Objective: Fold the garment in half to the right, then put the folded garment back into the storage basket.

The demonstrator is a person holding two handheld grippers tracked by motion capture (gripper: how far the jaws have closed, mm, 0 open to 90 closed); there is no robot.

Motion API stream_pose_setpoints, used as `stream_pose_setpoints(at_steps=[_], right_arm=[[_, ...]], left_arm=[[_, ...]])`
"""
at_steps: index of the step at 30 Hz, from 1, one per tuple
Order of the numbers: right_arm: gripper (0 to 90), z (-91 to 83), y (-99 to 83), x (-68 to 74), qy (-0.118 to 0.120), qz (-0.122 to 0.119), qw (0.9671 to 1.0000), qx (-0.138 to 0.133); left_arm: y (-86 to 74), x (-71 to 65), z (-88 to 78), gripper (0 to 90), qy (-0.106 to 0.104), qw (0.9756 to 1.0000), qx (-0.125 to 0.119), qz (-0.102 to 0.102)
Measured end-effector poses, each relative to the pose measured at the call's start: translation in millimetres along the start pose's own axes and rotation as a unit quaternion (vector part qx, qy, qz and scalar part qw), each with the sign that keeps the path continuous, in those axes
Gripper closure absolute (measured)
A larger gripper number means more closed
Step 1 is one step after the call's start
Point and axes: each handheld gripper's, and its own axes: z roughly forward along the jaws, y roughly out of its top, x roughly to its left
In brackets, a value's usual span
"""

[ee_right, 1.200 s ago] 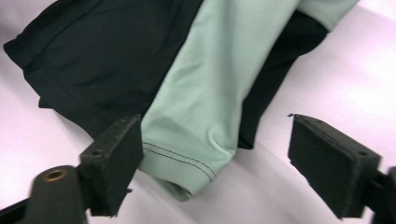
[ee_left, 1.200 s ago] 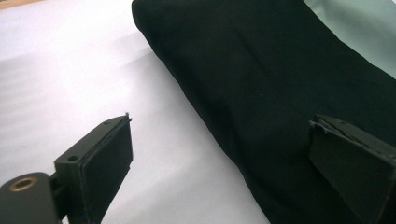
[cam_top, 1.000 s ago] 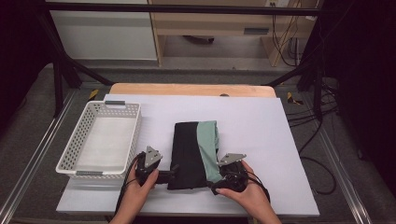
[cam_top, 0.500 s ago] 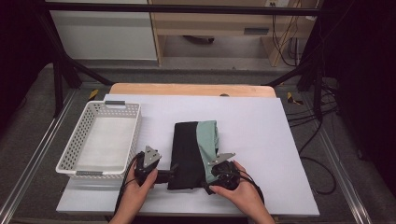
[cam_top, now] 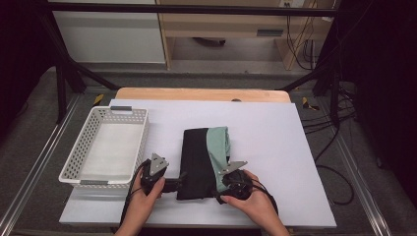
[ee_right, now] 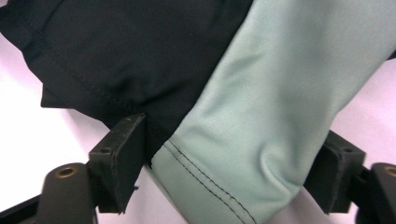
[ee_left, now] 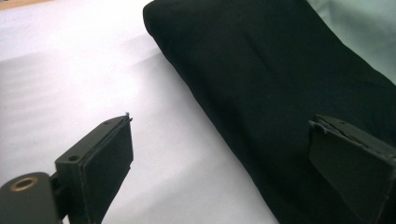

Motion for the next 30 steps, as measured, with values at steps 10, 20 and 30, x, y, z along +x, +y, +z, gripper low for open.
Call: stream_pose_setpoints(at_steps=[10,20,30], right_arm=[[38.6,-2.2,-0.7,2.3,0.004,-0.012,0.9999,-0.007],[68.7,-4.1,-1.4,6.0,0.012,-0.039,0.9990,-0.020],[75.1,-3.4,-1.9,8.3,-0.001,-0.055,0.9981,-0.027]], left_arm=[[0.0,0.0,-0.5,6.9,0.001,1.0000,0.000,0.003],[0.3,-0.7,-1.4,6.9,0.002,1.0000,-0.002,0.004],[0.4,-3.6,-0.5,6.9,0.001,0.9999,-0.001,0.011]])
